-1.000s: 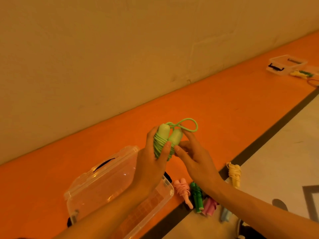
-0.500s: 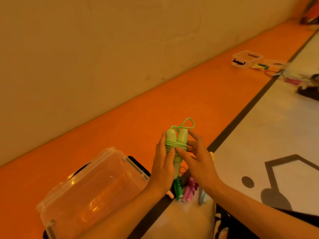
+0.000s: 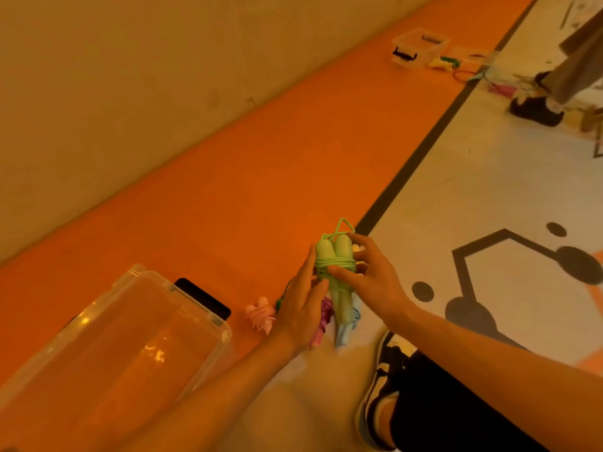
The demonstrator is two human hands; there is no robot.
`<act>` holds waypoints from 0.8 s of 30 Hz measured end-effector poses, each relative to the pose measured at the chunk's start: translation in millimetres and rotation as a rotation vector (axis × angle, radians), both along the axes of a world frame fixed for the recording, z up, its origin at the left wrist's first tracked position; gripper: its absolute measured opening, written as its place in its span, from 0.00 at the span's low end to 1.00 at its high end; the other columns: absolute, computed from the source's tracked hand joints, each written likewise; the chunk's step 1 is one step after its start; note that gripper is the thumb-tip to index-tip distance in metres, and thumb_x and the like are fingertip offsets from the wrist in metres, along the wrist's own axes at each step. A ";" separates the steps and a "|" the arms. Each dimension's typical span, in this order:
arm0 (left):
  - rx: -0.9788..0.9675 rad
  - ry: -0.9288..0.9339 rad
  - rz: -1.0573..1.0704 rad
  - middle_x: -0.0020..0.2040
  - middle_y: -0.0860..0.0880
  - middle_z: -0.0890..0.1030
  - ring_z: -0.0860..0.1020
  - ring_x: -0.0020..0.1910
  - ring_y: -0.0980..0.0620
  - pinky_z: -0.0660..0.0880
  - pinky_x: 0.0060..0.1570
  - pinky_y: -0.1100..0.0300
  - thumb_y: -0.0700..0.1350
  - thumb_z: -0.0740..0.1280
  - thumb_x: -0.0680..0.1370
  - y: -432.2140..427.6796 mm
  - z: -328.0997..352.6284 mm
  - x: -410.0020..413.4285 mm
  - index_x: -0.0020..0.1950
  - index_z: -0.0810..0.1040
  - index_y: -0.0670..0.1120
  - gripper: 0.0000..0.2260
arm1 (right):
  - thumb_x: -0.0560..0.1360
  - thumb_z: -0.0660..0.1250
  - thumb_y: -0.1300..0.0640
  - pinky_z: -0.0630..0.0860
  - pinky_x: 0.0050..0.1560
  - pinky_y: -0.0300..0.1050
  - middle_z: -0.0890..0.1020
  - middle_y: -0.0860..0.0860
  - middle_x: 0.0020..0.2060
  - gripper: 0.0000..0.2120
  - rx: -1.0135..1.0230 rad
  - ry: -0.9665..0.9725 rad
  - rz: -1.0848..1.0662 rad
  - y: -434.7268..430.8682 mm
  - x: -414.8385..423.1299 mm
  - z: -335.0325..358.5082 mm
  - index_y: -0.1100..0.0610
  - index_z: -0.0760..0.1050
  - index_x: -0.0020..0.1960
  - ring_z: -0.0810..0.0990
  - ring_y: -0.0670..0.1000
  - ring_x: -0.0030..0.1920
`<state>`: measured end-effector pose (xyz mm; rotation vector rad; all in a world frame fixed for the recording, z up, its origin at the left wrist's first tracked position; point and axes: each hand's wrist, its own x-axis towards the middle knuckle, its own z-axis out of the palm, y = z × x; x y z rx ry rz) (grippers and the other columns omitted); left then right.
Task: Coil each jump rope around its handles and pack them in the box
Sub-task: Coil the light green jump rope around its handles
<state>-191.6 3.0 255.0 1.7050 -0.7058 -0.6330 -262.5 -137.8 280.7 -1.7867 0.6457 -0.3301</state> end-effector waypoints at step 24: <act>0.814 -0.481 -0.174 0.61 0.49 0.78 0.72 0.61 0.43 0.67 0.59 0.48 0.70 0.62 0.73 -123.8 -213.9 15.2 0.75 0.64 0.55 0.35 | 0.66 0.80 0.47 0.76 0.39 0.38 0.79 0.44 0.43 0.35 -0.078 0.204 -0.078 -144.0 12.7 -178.7 0.46 0.66 0.67 0.79 0.42 0.43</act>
